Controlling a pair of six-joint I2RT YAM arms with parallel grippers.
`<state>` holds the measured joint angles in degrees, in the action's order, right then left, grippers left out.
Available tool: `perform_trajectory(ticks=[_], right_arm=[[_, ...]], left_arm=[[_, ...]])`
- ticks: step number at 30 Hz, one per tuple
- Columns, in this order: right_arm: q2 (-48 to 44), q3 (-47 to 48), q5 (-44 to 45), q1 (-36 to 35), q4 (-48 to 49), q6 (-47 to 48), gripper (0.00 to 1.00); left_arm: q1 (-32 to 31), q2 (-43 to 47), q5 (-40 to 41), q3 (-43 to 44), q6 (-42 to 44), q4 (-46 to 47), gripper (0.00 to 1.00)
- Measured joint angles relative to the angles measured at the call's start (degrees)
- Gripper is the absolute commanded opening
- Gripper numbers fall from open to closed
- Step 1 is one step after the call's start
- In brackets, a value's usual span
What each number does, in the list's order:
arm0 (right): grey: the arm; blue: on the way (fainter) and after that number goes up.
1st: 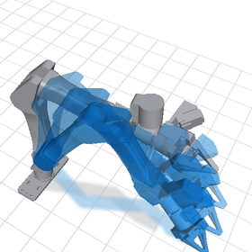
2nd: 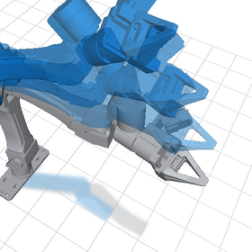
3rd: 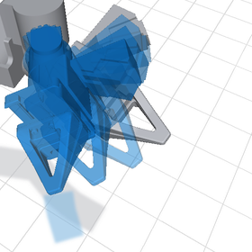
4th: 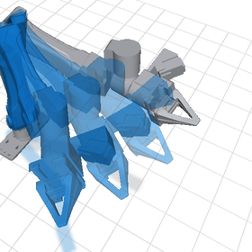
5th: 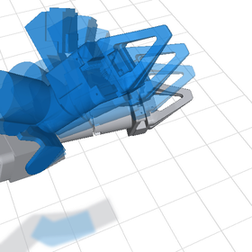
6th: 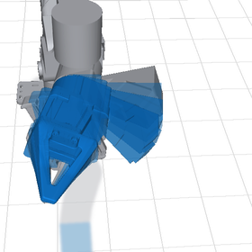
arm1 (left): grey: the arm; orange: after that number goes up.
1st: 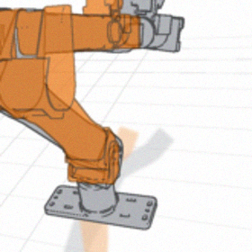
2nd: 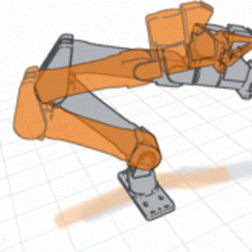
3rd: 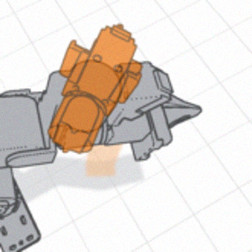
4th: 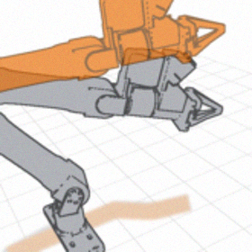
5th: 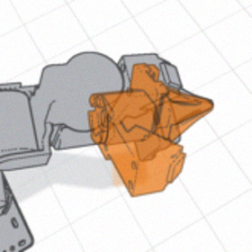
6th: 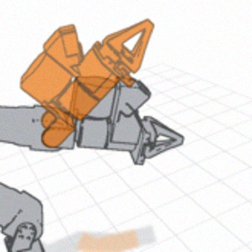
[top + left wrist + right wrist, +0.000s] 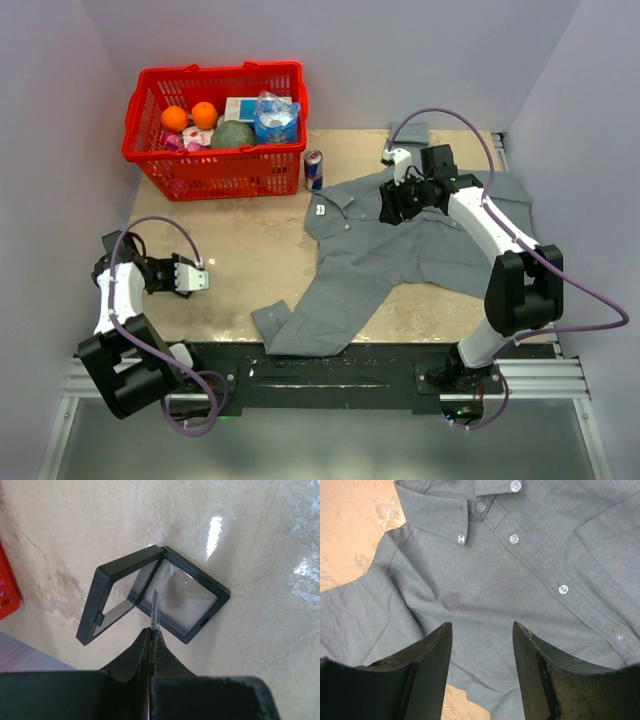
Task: Remove the brooch from the garment
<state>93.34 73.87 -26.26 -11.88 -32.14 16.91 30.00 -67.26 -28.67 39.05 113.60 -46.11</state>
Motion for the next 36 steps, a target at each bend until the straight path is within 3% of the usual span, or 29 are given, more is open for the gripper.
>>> perform_trajectory(ticks=[36], right_arm=[[0.0,-0.3,1.2,0.0,0.0,0.0,0.56]], left_arm=[[0.0,-0.2,-2.6,-4.2,0.0,7.5,0.0]])
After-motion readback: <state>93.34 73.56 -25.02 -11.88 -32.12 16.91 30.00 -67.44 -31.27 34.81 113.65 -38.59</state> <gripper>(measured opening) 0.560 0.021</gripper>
